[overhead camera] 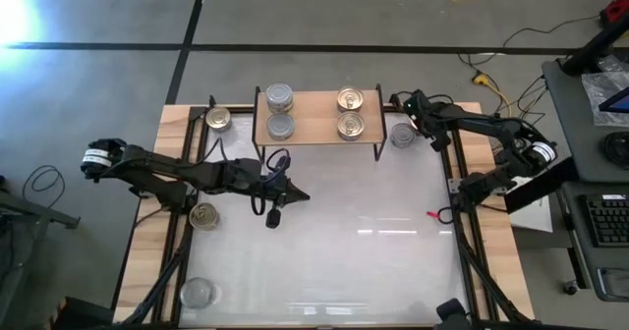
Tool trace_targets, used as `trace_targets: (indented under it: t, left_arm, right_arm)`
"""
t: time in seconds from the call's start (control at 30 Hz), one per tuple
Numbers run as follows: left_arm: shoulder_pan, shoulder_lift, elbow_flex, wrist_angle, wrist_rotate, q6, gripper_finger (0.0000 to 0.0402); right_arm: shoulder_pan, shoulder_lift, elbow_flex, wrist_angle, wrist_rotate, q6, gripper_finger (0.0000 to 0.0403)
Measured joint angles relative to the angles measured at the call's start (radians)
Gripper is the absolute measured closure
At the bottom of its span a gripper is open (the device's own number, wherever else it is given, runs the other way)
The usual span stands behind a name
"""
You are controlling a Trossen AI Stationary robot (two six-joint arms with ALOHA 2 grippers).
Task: Stack canned seafood by type on shelf
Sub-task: Stack the blue tuna can on top of the blue tuna can on the shelf
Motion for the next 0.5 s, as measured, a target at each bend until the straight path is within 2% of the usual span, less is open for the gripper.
trace_targets:
  t: [0.27,0.5]
  left_arm:
    - [-0.007,0.000,0.000,-0.022,0.000,-0.010,0.0400]
    - [-0.007,0.000,0.000,-0.025,0.000,-0.010,0.0400]
  right_arm:
    - [0.062,-0.066,-0.041,-0.223,0.019,0.115,0.0369]
    - [0.278,-0.155,-0.100,-0.364,0.009,0.312,0.0369]
